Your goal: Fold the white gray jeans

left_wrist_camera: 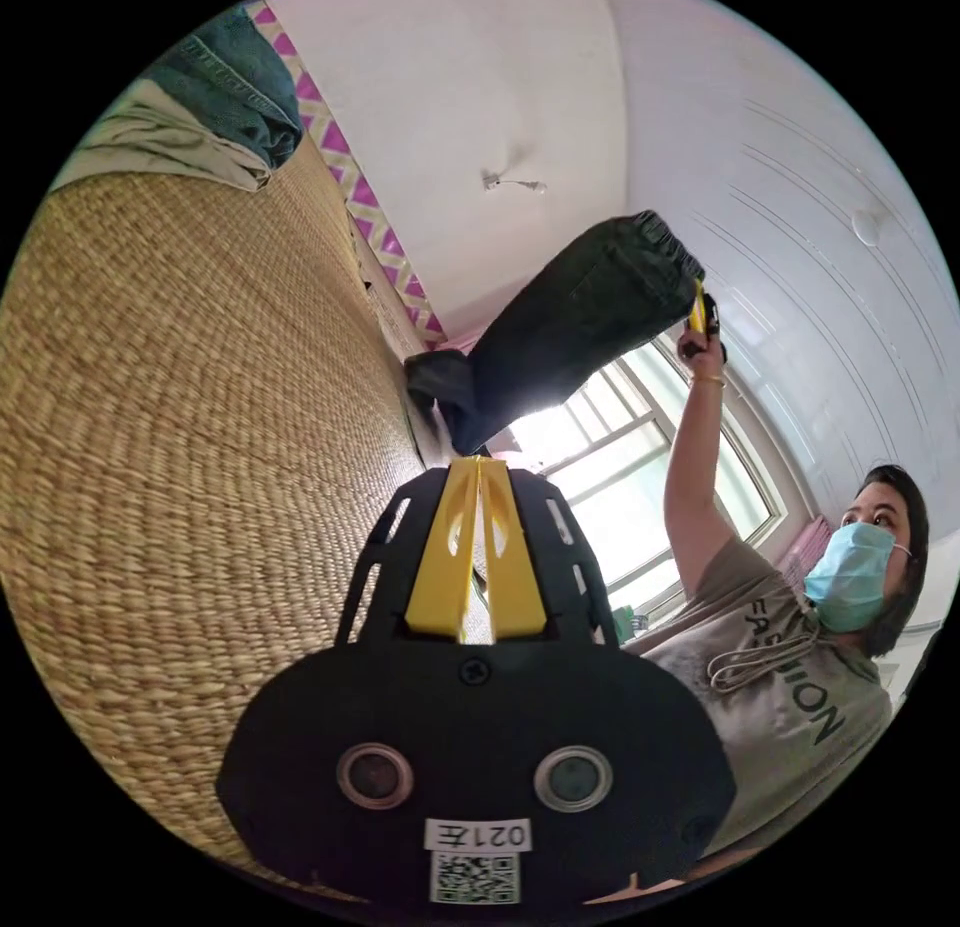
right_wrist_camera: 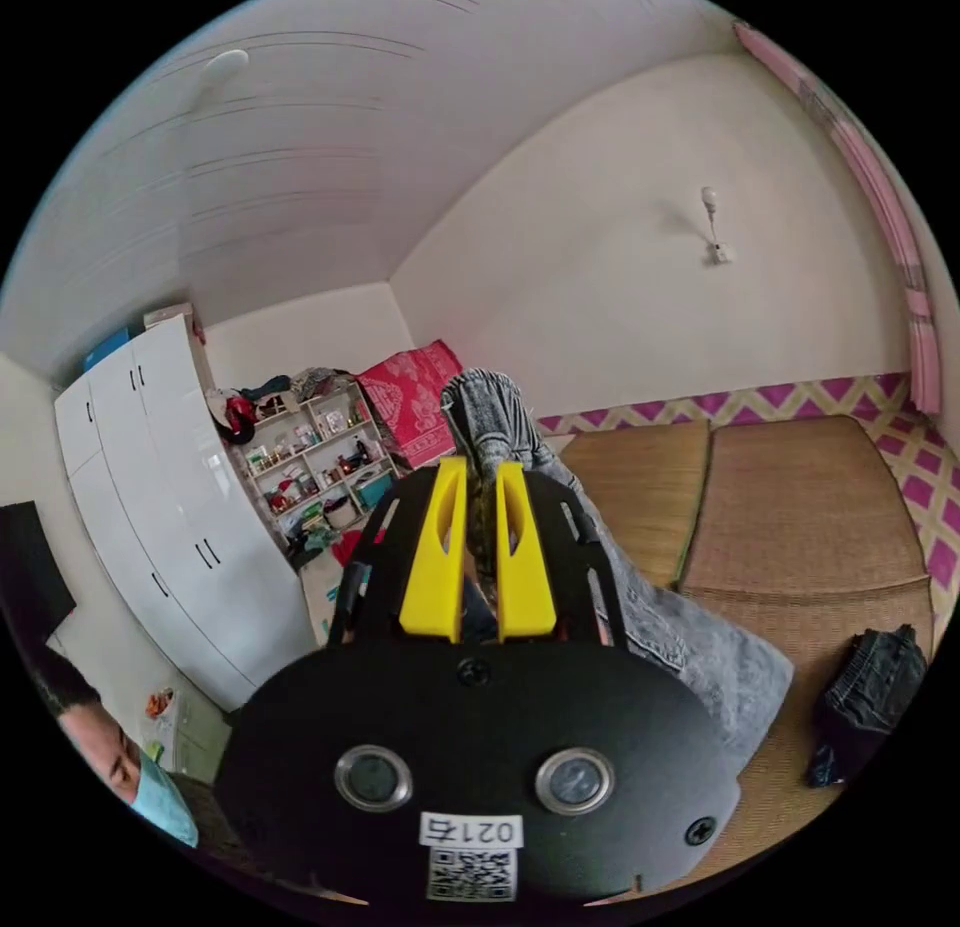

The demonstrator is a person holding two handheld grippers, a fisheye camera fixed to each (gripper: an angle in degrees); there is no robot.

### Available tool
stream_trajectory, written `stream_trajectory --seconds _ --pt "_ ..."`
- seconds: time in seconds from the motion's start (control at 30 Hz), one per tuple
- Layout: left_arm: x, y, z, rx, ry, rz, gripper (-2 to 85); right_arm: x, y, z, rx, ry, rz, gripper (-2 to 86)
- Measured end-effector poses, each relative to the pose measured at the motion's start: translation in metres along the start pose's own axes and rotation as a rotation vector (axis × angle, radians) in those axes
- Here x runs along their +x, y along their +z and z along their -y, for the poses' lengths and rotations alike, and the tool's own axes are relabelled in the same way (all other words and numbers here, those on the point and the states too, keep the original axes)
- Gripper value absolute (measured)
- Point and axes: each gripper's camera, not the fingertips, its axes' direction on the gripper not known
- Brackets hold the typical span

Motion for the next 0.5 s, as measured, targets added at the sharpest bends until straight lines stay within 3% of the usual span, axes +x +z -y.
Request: stream_trajectory --seconds 0.27,0.37,0.5 --pt "0.005 -0.005 0.004 0.030 -0.014 0.026 -1.0 -0.055 0.003 0.104 0.205 0.112 0.167 4.5" --pt "0.009 -0.006 0.006 0.039 -0.010 0.036 -0.9 -0.021 -0.042 0.111 0.267 0.167 0.174 4.6" --pt "0.008 -0.001 0.013 0.015 -0.023 0.026 -0.9 0.088 -0.133 0.069 0.306 0.247 0.113 4.7"
